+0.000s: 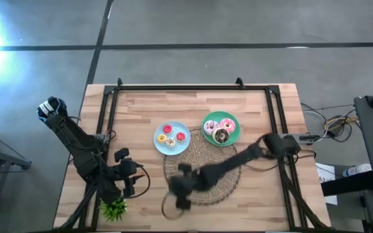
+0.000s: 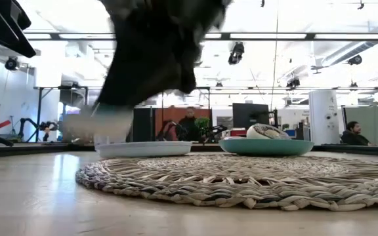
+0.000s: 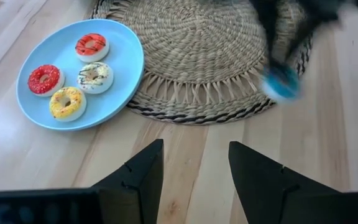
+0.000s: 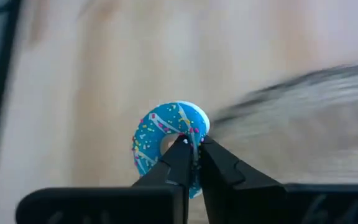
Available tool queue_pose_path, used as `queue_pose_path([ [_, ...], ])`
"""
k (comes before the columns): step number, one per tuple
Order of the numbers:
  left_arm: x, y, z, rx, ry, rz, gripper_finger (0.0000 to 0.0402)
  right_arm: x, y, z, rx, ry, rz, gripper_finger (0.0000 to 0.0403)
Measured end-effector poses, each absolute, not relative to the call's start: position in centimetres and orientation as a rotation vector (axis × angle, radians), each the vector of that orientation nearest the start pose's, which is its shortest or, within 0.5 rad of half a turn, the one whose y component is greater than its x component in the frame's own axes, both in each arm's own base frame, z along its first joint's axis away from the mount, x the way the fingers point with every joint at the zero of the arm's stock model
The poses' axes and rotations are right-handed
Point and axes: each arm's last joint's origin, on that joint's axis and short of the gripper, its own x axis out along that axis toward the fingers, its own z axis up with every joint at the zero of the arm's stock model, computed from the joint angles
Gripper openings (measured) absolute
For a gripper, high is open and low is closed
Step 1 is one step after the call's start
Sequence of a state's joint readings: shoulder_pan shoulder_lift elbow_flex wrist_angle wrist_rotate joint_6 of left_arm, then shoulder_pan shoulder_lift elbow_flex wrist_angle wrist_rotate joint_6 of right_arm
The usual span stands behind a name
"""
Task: Pick & Place donuts
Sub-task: Put the small blue donut on the blue plate
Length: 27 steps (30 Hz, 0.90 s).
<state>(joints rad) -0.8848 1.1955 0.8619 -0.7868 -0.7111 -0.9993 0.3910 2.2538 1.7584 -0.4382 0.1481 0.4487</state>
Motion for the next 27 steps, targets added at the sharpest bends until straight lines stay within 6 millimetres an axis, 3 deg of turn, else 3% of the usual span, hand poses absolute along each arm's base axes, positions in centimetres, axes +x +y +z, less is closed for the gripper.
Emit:
queue_pose_path([
  [5, 14.9, -15.3, 24.5, -0.178, 0.742, 0.241, 0.0155, 45.6, 10.3, 21.5, 0.191, 0.886, -0.207, 0.0014],
  [10, 15.0, -15.3, 24.6, -0.19, 0.722, 0.258, 0.0155, 46.7, 0.8, 20.9, 0.383, 0.895, -0.365, 0.0014],
  [14, 15.0, -15.2, 24.6, -0.187, 0.701, 0.271, 0.0155, 47.2, -4.6, 19.5, 0.439, 0.879, -0.471, 0.0013],
  [19, 15.0, -15.2, 24.6, -0.209, 0.697, 0.28, 0.0155, 47.0, -7.3, 18.0, 0.444, 0.915, -0.523, 0.0013],
  [23, 14.9, -15.2, 24.6, -0.208, 0.698, 0.285, 0.0155, 47.1, -7.7, 16.5, 0.415, 0.959, -0.519, 0.0025],
  [27, 14.9, -15.1, 24.6, -0.197, 0.693, 0.295, 0.0155, 47.2, -7.7, 15.6, 0.41, 0.986, -0.522, 0.0068],
])
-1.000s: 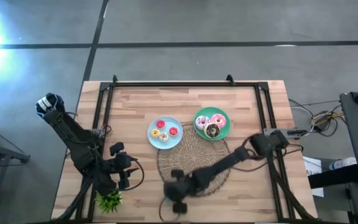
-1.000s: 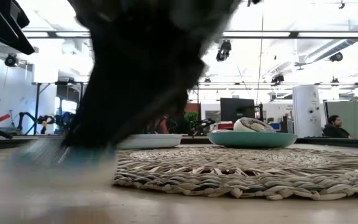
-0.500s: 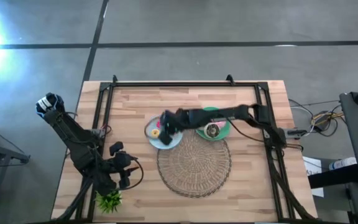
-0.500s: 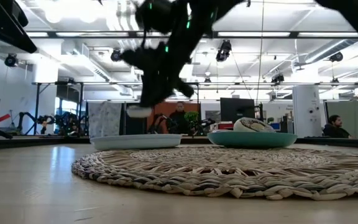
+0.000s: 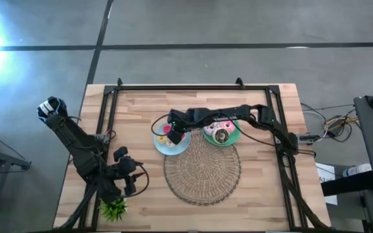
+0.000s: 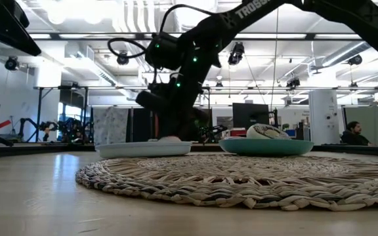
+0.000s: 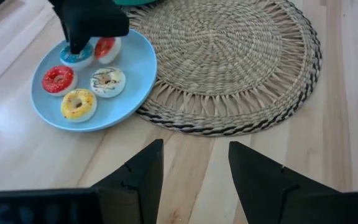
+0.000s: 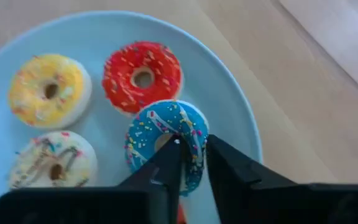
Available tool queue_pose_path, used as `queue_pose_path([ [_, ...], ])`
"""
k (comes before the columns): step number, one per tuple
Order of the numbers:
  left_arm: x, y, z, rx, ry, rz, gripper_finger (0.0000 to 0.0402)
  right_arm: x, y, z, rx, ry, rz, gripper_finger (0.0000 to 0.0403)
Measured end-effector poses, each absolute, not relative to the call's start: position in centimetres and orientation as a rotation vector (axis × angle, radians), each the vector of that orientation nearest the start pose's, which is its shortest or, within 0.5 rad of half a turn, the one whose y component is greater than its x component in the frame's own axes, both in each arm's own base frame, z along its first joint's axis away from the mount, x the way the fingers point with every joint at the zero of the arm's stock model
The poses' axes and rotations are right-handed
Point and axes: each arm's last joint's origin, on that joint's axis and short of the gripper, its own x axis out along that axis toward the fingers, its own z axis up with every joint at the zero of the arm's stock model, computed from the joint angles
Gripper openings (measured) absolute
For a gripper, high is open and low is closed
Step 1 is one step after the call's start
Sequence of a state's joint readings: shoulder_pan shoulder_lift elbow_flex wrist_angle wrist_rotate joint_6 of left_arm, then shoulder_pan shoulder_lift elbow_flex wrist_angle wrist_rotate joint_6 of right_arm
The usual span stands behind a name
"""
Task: Pick & Place donuts
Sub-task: Put the small blue donut on the blue plate, then return to Home Position
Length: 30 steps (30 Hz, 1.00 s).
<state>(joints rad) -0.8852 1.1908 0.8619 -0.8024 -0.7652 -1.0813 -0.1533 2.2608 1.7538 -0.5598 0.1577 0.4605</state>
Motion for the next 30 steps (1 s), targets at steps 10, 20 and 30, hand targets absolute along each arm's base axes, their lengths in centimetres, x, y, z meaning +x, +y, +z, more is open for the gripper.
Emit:
queue_pose_path([
  [10, 14.9, -15.0, 24.6, -0.189, 0.675, 0.308, 0.0155, 46.3, -7.8, 17.7, 0.261, 1.002, -0.558, 0.0177],
  [20, 15.0, -14.9, 24.7, -0.183, 0.657, 0.324, 0.0155, 46.5, -6.5, 16.5, 0.219, 1.062, -0.492, 0.0201],
  [30, 15.0, -14.9, 24.7, -0.204, 0.654, 0.332, 0.0155, 45.3, -4.0, 22.1, 0.157, 0.995, -0.418, 0.0201],
])
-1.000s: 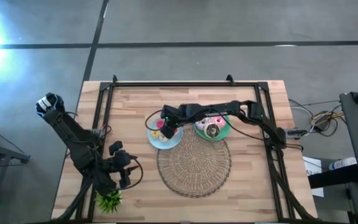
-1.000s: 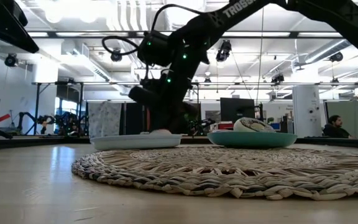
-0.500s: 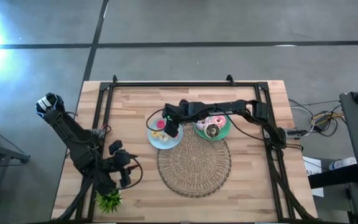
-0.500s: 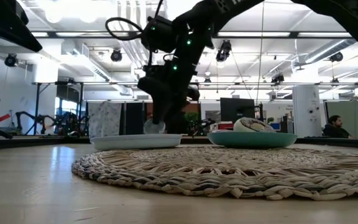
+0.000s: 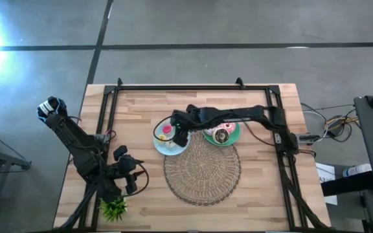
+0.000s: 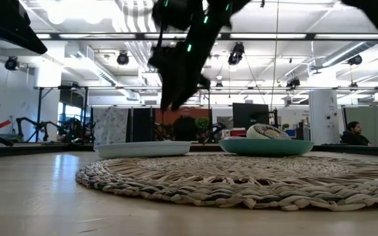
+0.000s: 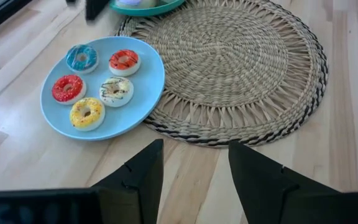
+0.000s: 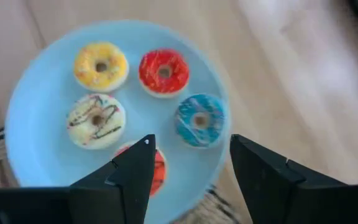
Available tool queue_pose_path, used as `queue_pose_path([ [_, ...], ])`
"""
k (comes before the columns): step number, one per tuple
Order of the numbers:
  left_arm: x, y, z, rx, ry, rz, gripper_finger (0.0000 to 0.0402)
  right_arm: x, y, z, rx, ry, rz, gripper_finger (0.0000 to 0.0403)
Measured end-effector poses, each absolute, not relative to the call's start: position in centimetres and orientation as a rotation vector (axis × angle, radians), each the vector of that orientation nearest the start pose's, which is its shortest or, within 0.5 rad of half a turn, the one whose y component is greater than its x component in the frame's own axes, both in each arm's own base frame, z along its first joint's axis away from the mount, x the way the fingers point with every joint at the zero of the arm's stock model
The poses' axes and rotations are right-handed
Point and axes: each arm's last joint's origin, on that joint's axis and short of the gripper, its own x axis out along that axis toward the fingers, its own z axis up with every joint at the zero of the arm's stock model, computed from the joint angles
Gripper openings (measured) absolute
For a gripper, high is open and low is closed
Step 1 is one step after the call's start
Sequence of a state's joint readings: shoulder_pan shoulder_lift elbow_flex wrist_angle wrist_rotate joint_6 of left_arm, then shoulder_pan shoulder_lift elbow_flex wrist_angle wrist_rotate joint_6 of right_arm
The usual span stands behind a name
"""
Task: Pick & Place donuts
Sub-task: Return to Home Position
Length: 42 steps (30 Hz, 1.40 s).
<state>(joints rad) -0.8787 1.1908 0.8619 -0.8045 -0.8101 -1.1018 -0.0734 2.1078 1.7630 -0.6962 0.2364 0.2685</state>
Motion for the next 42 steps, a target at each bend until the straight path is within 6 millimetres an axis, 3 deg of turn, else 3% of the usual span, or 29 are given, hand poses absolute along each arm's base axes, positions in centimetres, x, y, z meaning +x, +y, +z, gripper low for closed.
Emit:
queue_pose_path([
  [4, 15.2, -14.8, 24.7, -0.213, 0.652, 0.335, 0.0155, 42.9, -0.3, 26.3, 0.079, 0.923, -0.361, 0.0201],
  [7, 15.9, -14.4, 24.9, -0.199, 0.648, 0.327, 0.0155, 39.1, 1.6, 25.6, 0.125, 0.97, -0.41, 0.0201],
  [10, 17.5, -13.7, 25.4, -0.17, 0.646, 0.281, 0.0148, 34.8, 2.1, 24.2, 0.28, 0.996, -0.505, 0.0201],
  [15, 21.6, -10.9, 26.9, -0.181, 0.6, 0.114, 0.0128, 29.4, 3.3, 27.5, 0.447, 0.788, -0.497, 0.0198],
  [21, 25.0, -4.7, 28.6, -0.301, 0.459, 0.069, 0.0117, 23.5, 1.5, 29.8, 0.438, 0.643, -0.593, 0.0189],
  [24, 25.1, -1.9, 29.3, -0.38, 0.408, 0.134, 0.0117, 21.1, 0.7, 29.9, 0.478, 0.618, -0.577, 0.0185],
  [28, 24.3, 0.6, 29.9, -0.497, 0.367, 0.246, 0.0117, 17.6, 0.3, 31.3, 0.513, 0.523, -0.55, 0.0182],
  [32, 23.5, 1.4, 30.6, -0.644, 0.313, 0.307, 0.0117, 14.8, 0.2, 32.7, 0.671, 0.398, -0.517, 0.0183],
  [36, 23.3, 1.2, 30.9, -0.581, 0.311, 0.278, 0.0117, 12.4, 0.2, 33.5, 0.516, 0.363, -0.408, 0.0182],
  [42, 23.3, 1.9, 29.9, -0.536, 0.306, 0.215, 0.0117, 10.5, -0.1, 31.0, 0.528, 0.296, -0.373, 0.0181],
])
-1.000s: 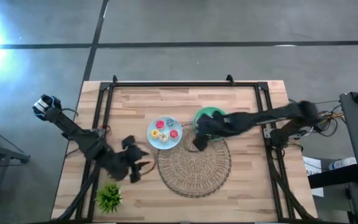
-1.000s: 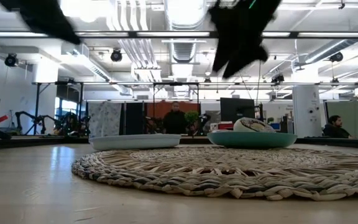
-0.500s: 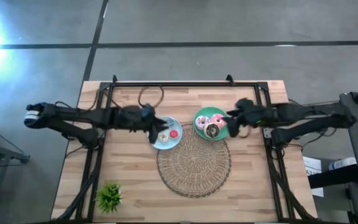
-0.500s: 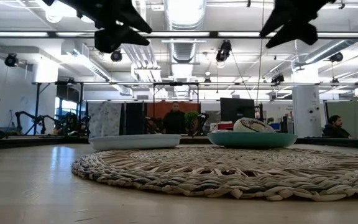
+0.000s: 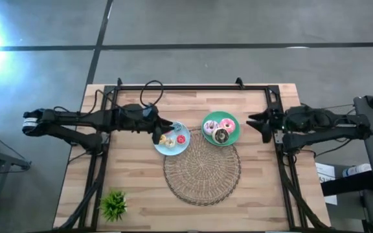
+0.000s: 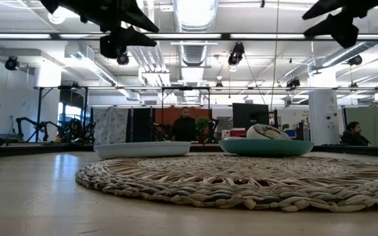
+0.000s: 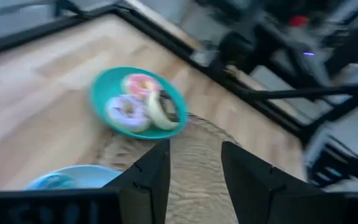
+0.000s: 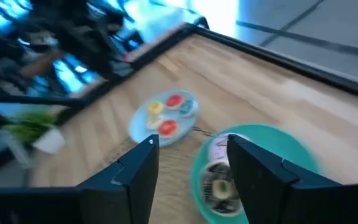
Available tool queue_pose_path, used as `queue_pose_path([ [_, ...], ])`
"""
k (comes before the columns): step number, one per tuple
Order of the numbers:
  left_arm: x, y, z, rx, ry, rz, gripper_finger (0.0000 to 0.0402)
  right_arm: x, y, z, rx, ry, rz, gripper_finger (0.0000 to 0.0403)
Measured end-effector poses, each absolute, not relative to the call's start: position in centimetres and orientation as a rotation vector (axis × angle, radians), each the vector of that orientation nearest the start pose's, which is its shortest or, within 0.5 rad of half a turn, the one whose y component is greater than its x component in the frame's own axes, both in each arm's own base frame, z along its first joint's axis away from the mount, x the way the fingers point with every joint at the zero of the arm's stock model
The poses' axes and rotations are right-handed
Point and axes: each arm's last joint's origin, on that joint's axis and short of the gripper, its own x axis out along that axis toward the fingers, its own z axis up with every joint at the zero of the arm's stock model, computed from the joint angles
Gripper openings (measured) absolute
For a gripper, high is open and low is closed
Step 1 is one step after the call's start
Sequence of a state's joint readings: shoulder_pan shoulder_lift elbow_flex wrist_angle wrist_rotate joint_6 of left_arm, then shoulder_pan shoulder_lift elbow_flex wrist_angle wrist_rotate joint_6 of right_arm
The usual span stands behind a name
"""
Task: Pick & Place donuts
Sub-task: Return to Home Position
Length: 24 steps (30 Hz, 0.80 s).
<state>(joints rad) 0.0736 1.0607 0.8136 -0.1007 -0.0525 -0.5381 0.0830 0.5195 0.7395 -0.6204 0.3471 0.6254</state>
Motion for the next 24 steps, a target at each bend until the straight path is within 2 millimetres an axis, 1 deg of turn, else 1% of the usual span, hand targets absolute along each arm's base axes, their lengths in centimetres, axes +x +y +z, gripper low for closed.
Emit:
queue_pose_path([
  [5, 23.4, 2.1, 27.5, -0.55, 0.19, 0.05, 0.0117, 10.7, 0.2, 28.5, 0.593, 0.114, -0.203, 0.0182],
  [7, 22.9, 2.1, 26.4, -0.548, 0.128, 0.012, 0.0117, 10.8, 0.3, 27.8, 0.586, 0.032, -0.16, 0.0183],
  [9, 22.3, 2.0, 25.7, -0.547, 0.058, -0.017, 0.0117, 10.8, 0.3, 27.0, 0.578, -0.013, -0.125, 0.0184],
  [11, 21.4, 2.0, 24.9, -0.544, 0.014, -0.028, 0.0117, 10.7, 0.2, 26.3, 0.587, -0.036, -0.14, 0.0185],
  [13, 20.4, 2.0, 24.0, -0.543, -0.017, -0.029, 0.0117, 10.6, 0.1, 25.3, 0.588, -0.035, -0.195, 0.0184],
  [15, 19.2, 1.9, 23.2, -0.543, -0.049, -0.033, 0.0117, 10.5, 0.1, 24.5, 0.657, -0.034, -0.205, 0.0183],
  [17, 18.1, 1.8, 22.7, -0.538, -0.094, -0.043, 0.0117, 10.5, 0.1, 24.0, 0.674, -0.043, -0.201, 0.0182],
  [21, 16.0, 1.7, 21.1, -0.546, -0.143, -0.051, 0.0117, 10.7, 0.4, 23.4, 0.569, -0.097, -0.076, 0.0184],
  [24, 14.6, 1.6, 19.9, -0.554, -0.164, -0.044, 0.0117, 10.6, 0.4, 22.8, 0.537, -0.184, -0.033, 0.0184],
])
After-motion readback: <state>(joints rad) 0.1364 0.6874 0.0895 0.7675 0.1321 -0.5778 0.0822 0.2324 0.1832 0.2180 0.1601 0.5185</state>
